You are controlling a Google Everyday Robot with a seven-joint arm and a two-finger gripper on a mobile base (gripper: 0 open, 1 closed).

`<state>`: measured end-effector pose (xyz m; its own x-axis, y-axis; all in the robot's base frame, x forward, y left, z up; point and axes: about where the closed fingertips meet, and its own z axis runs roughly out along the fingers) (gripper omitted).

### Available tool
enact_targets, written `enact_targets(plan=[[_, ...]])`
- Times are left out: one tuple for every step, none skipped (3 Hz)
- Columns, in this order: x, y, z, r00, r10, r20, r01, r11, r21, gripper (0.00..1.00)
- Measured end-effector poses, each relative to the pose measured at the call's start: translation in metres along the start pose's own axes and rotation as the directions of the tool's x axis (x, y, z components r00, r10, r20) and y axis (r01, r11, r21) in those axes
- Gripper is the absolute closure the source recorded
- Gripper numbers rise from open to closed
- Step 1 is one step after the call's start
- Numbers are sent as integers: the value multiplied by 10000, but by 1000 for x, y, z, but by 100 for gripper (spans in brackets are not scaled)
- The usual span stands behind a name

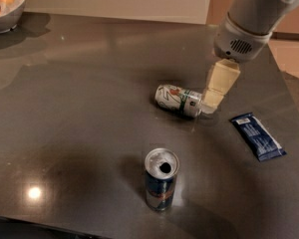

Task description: Place 7up can upright

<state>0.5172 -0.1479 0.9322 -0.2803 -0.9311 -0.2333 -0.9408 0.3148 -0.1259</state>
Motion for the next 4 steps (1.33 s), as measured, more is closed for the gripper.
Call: enact_targets(plan=[[-21, -14, 31, 9999, 152, 52, -150, 9993, -349, 0], [-34, -22, 57, 9998, 203, -50, -205, 9985, -502, 0], [-46, -22, 81, 9995, 229, -204, -242, 9976, -655, 0], [-53, -21, 93, 9987, 322, -389, -349, 9969, -709, 0]])
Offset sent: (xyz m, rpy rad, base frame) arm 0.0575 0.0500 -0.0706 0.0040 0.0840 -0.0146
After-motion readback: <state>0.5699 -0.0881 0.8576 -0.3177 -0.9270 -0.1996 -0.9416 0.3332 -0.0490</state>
